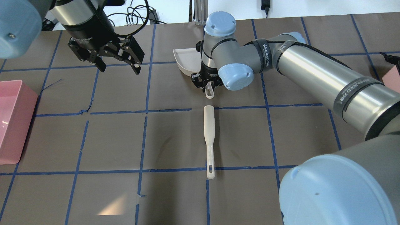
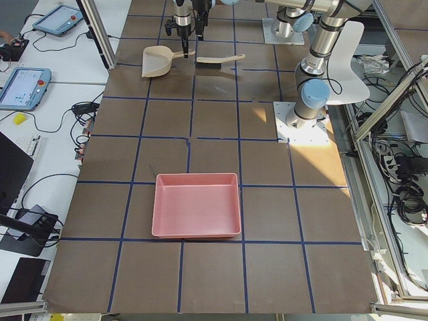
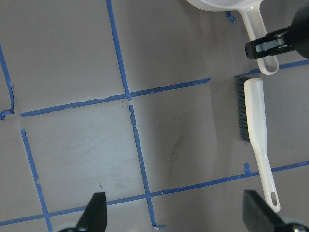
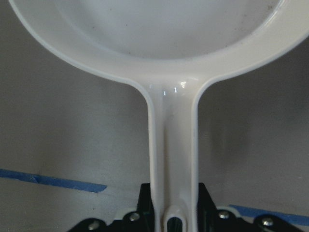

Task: Sweep and dump trash in nearest bin
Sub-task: 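Open the right gripper to release the dustpan handle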

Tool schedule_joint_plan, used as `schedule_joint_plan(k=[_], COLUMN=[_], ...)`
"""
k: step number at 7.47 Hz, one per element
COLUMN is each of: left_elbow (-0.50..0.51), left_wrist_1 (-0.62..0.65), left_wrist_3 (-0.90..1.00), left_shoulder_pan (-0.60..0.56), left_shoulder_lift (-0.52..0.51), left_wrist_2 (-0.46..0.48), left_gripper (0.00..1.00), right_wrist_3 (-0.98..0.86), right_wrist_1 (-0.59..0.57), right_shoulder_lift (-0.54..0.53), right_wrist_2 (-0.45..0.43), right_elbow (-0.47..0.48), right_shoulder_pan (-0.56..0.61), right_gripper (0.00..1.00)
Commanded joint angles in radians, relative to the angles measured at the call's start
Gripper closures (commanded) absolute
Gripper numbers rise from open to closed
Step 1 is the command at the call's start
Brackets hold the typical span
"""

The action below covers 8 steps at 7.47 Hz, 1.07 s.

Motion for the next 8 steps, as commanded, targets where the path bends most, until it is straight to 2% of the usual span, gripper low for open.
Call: schedule_joint_plan(k=[1,2,3,4,5,6,8], left_elbow=[0.000,0.000,0.000,0.000,0.000,0.000,0.000], left_wrist_1=[0.000,0.000,0.000,0.000,0.000,0.000,0.000], left_wrist_3=[0.000,0.000,0.000,0.000,0.000,0.000,0.000], left_shoulder_pan=[0.000,0.000,0.000,0.000,0.000,0.000,0.000], left_shoulder_lift=[0.000,0.000,0.000,0.000,0.002,0.002,0.002], left_wrist_2=[0.000,0.000,0.000,0.000,-0.001,0.000,0.000], left_gripper=[0.00,0.00,0.00,0.00,0.00,0.00,0.00], right_wrist_3=[-0.001,0.000,0.002,0.002,0.002,0.002,0.003], right_wrist_1=[-0.007,-0.007,-0.007,-0.005,0.007,0.015,0.120], right_shoulder_lift=[0.001,0.001,0.002,0.001,-0.005,-0.024,-0.147], right_wrist_2=[-0.001,-0.001,-0.001,-0.001,0.000,-0.012,-0.071], right_elbow=[-0.013,-0.027,-0.028,-0.030,-0.045,-0.073,-0.071], right_shoulder_pan=[-0.001,-0.001,-0.001,-0.001,-0.010,-0.027,-0.097], right_gripper=[0.52,0.40,0.18,0.06,0.01,0.00,0.00])
